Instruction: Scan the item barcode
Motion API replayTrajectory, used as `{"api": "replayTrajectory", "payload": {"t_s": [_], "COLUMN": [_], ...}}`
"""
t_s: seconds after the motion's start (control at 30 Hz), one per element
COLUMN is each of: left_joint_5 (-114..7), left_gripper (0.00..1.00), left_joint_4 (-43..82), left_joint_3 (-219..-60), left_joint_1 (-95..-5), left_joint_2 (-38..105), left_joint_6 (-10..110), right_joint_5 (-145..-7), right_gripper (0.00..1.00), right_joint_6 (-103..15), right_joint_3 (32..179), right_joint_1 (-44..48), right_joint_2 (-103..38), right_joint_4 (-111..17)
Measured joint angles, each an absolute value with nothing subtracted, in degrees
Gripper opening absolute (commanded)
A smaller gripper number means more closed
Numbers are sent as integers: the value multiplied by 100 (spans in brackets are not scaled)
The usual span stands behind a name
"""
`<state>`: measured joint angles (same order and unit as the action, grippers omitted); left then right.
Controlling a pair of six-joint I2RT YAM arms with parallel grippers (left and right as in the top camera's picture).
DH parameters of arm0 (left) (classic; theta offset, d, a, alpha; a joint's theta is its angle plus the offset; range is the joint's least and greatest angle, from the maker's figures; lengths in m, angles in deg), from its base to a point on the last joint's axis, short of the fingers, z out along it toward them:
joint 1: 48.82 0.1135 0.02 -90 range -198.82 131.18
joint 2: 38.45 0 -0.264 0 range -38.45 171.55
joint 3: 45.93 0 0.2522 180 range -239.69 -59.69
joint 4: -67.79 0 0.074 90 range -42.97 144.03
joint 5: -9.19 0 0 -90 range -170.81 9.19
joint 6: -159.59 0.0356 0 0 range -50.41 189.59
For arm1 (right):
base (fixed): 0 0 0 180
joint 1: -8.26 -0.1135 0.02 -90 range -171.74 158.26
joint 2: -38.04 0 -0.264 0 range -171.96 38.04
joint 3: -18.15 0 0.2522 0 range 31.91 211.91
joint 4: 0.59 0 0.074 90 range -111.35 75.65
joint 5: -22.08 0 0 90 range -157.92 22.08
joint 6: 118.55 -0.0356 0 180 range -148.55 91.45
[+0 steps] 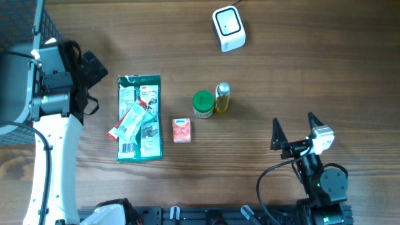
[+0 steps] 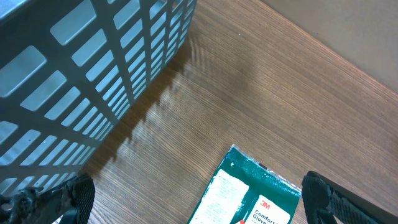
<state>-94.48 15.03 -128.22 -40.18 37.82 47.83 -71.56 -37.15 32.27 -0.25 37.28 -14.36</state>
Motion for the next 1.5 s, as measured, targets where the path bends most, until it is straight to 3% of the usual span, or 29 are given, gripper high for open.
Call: {"api": "replayTrajectory", "payload": {"t_s": [0.33, 0.6, 0.73, 0.9, 1.2, 1.23, 1.37, 1.4, 1.5], "left_joint_5": [-9448, -9448, -9448, -9448, -9448, -9448, -9448, -9448, -9448], "left_gripper": [100, 100, 100, 100, 100, 100, 100, 100, 100], "left_joint_4": [1500, 1503, 1500, 1487, 1483, 1485, 1483, 1483, 1483], "left_joint_3": [-12822, -12822, -12822, -12822, -12822, -12822, -12822, -12822, -12822], "left_joint_1": [-4018, -4018, -4018, -4018, -4018, -4018, -4018, -4018, -4018], "left_joint_2": [3782, 3782, 3782, 3782, 3782, 3782, 3782, 3782, 3782], "left_joint_6": [4783, 4783, 4783, 4783, 4783, 4783, 4783, 4783, 4783], "right_joint_5": [-7849, -7691, -7569, -7444, -7584, -7702, -8095, -8242, -8563], "right_gripper": [100, 100, 100, 100, 100, 96, 27, 15, 11], "right_joint_6": [-4093, -4100, -4021, -3982, -3982, -3980, -3934, -3945, -3942], "right_joint_3": [3594, 5977, 7869, 10320, 11220, 11220, 11220, 11220, 11220], "right_joint_1": [-25, -25, -25, -25, -25, -25, -25, -25, -25], "right_joint_2": [3728, 3449, 2688, 1064, -752, -855, -1141, -1244, -1554], "right_joint_4": [-1725, -3816, -5084, -7661, -8540, -8553, -8564, -8585, -8647]}}
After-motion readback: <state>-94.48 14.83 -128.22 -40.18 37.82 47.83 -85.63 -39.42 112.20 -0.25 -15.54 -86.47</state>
